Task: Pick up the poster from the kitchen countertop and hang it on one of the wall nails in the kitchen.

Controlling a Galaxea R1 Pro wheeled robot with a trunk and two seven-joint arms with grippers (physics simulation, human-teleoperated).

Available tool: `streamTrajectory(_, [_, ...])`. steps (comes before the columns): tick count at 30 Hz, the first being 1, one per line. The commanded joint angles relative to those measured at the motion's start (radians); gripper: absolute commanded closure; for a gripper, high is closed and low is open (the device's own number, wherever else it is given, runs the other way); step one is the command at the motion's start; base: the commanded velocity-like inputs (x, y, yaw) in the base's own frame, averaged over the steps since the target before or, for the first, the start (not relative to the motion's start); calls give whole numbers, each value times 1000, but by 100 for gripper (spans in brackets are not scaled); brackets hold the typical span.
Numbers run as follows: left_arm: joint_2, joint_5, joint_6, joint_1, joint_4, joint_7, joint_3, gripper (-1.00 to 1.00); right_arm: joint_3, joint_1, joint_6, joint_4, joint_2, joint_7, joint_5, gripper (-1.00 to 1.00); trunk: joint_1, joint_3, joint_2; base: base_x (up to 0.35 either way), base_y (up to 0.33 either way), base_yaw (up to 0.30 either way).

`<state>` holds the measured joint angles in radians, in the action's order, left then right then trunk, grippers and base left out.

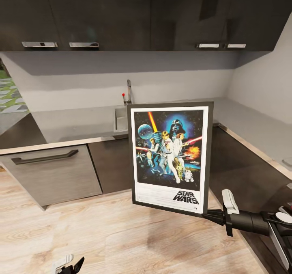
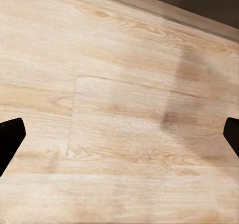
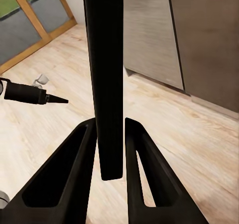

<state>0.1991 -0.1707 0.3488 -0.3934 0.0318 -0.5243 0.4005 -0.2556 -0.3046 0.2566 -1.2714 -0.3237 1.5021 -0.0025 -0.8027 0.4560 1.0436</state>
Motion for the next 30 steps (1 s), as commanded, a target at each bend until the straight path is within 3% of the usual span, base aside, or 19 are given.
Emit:
streamTrajectory(1, [0,-10,-3,-1,-1,7,-4,-100,-1,-1,13,0,0,6,-1,100,4,-2,-7,0,0,0])
streamTrajectory(5, [-9,-12,-92,-1,36,109,-10,-100,-1,-1,13,0,0,6,-1,100,19,-15,-35,0,0,0])
streamTrajectory(8, [-30,-11,-234,-1,149,175,-11,-100,-2,-1,14,0,0,6,-1,100,31,-24,-56,0,0,0])
streamTrajectory(10, [-60,-10,-373,-1,256,252,-13,-100,-2,-1,15,0,0,6,-1,100,38,-30,-70,0,0,0])
streamTrajectory(12, [-76,-9,-431,-1,307,302,-14,-100,-2,-1,15,0,0,6,-1,100,46,-37,-84,0,0,0])
streamTrajectory(17, [-90,-7,-481,-1,347,345,-15,-100,-2,-1,15,0,0,6,-1,100,65,-52,-119,0,0,0])
streamTrajectory(30, [-91,-6,-491,-1,332,353,-10,-100,-2,-1,15,0,0,6,-1,100,115,-93,-210,0,0,0])
